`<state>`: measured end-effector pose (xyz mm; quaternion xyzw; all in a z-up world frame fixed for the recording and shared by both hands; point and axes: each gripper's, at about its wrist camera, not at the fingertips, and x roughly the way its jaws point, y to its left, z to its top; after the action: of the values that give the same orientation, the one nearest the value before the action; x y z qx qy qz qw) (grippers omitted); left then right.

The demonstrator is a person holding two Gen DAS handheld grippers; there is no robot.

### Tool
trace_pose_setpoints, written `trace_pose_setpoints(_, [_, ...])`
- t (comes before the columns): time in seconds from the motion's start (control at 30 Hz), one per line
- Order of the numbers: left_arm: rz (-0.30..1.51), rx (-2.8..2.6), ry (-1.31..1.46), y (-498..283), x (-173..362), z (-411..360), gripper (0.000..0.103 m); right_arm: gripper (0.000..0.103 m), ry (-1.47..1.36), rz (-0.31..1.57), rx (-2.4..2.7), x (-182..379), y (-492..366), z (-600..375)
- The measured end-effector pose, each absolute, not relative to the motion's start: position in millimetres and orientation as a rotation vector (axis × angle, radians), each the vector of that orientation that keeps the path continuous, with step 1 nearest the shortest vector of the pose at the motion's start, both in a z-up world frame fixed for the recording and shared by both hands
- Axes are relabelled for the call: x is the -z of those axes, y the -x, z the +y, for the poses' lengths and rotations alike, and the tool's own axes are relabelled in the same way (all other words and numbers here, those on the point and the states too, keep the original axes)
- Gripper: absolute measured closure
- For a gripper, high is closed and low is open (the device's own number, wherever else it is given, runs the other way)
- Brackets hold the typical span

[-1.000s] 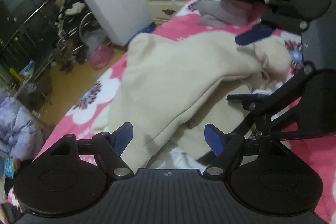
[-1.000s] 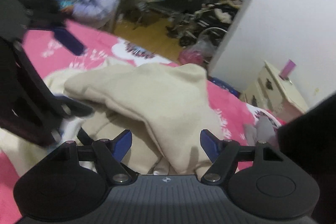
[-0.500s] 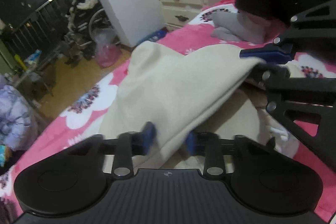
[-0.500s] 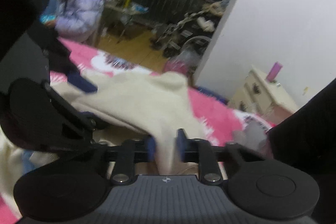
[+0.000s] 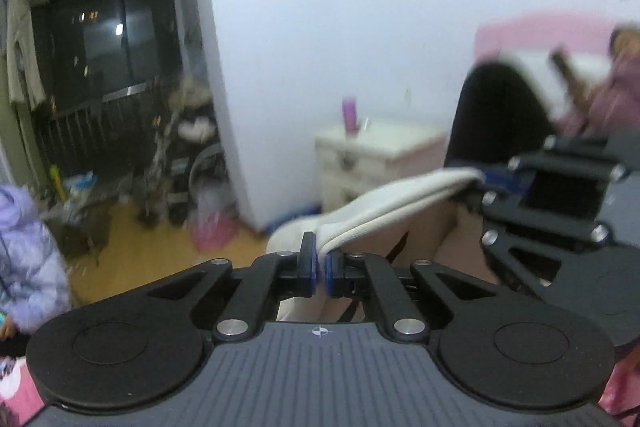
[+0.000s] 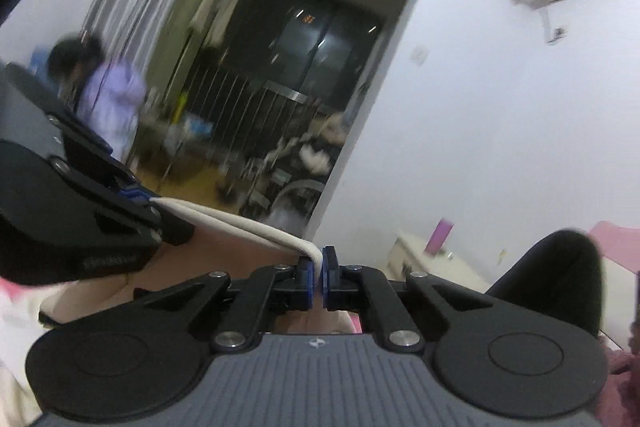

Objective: Fold clothes
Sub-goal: 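Grasp the beige jacket edge with the left gripper while the right gripper grasps beside it, then lift the beige jacket high with both grippers to shake it out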

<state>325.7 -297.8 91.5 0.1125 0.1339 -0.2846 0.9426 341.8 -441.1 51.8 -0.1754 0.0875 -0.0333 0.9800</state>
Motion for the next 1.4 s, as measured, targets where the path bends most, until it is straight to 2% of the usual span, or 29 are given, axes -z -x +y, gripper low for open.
trace_pose_setpoints(0.23, [0.119, 0.66, -0.174, -228, -165, -238, 0.1, 0.098, 0.168, 0.07, 0.02, -138, -263, -425])
trace_pose_setpoints(0.53, [-0.034, 0.649, -0.105, -113, -248, -174, 0.101, 0.098, 0.119, -0.091, -0.121, -239, -133, -383])
trace_pose_setpoints(0.9, [-0.212, 0.619, -0.094, 14, -351, -140, 0.101, 0.098, 0.065, -0.316, -0.356, -370, 25, -340])
trace_pose_setpoints(1.07, [-0.217, 0.608, -0.11, 46, -369, -134, 0.101, 0.098, -0.018, -0.357, -0.448, -396, 68, -341])
trace_pose_setpoints(1.2, [-0.15, 0.586, -0.137, 45, -352, -137, 0.101, 0.098, -0.05, -0.33, -0.475, -391, 81, -339])
trace_pose_setpoints(1.4, [0.058, 0.544, -0.17, -2, -276, -140, 0.1, 0.098, -0.079, -0.168, -0.491, -333, 59, -330])
